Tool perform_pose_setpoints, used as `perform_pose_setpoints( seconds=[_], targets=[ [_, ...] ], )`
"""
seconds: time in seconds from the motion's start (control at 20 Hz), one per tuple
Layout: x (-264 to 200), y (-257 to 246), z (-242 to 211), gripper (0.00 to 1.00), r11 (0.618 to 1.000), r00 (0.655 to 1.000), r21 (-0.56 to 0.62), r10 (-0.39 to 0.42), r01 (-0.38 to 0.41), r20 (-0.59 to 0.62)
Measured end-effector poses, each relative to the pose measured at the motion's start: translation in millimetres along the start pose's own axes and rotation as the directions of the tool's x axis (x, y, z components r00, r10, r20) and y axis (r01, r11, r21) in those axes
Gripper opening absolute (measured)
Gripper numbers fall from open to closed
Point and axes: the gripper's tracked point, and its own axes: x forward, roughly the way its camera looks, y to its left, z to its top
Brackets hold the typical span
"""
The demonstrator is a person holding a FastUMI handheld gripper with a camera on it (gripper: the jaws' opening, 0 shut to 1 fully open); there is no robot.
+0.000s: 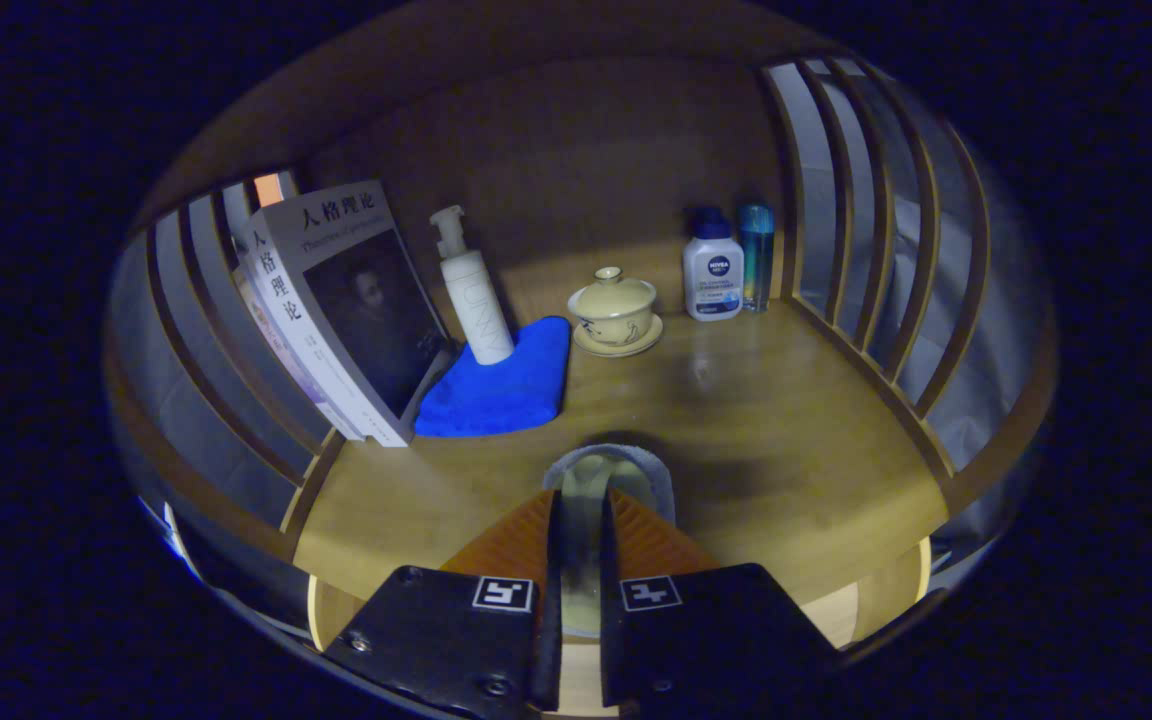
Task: Pull open the drawer, take out the items inside it, and place them on the countertop above the cabinet.
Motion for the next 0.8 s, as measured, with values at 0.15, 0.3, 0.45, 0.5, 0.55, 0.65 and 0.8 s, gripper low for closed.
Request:
perform_pose_setpoints(
  seconds=[0.15, 0.3, 0.45, 0.5, 0.55, 0.65, 0.8],
  targets=[
    [3.2, -3.7, -1.9, 0.25, 1.0, 1.0, 0.0, -0.006, 0.006, 0.027],
    [0.2, -2.6, -0.4, 0.36, 0.998, 0.999, -0.058, -0.004, 0.006, 0.037],
    [0.9, 10.0, -6.4, 0.67, 0.993, 0.999, -0.117, 0.003, 0.004, 0.054],
    [0.6, 10.3, -6.3, 0.72, 0.992, 0.998, -0.126, -0.004, 0.012, 0.066],
    [-1.9, 12.7, -5.3, 0.77, 0.992, 0.997, -0.128, 0.0, 0.01, 0.078],
    [-6.7, 15.7, -2.3, 0.76, 0.99, 0.994, -0.142, 0.015, 0.001, 0.107],
    [-19.2, 14.3, 12.8, 0.76, 0.98, 0.984, -0.195, 0.009, 0.027, 0.18]
  ],
)
